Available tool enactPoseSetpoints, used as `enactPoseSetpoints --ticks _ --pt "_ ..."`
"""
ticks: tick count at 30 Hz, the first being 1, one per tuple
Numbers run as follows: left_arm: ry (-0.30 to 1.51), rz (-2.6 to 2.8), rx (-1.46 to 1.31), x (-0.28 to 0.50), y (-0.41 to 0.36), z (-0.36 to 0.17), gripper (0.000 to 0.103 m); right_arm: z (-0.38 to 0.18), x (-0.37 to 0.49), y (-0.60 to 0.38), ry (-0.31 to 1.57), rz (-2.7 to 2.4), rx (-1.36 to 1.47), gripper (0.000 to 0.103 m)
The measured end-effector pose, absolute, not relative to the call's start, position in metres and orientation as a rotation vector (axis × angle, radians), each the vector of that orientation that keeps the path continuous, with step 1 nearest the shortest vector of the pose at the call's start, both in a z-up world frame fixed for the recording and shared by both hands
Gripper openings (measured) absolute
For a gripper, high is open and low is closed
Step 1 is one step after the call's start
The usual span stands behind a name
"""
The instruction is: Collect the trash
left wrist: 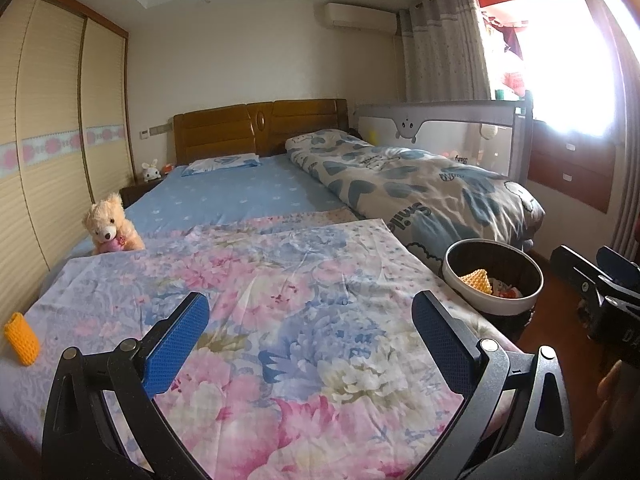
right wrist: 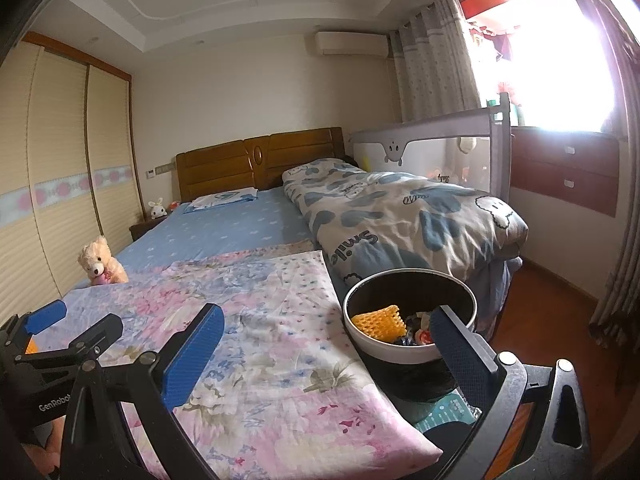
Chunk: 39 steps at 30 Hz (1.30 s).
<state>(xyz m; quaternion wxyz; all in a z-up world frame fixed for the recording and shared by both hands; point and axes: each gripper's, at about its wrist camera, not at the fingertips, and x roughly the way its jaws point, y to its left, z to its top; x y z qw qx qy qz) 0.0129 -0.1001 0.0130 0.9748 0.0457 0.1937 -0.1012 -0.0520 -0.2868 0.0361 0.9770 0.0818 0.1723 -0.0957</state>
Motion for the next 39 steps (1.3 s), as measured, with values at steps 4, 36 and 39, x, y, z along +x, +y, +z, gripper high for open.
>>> enactPoseSetpoints --ticks 4,36,39 --pt "0.389 -0.203 0.091 0.0127 -0.1002 0.0131 0.103 0.0360 -0.0518 -0.2867 0.350 -0.192 0.165 0.103" --pt "0.392 -0.205 0.092 0.0125 -0.1010 0.0137 0.103 0.0299 -0.0514 -0.2864 0.368 -0.188 0.171 0.103" --pt "0.393 -0.204 0.090 0.0125 -0.1009 0.0137 0.103 0.0301 -0.0514 -0.2861 0.368 -0.189 0.173 0.103"
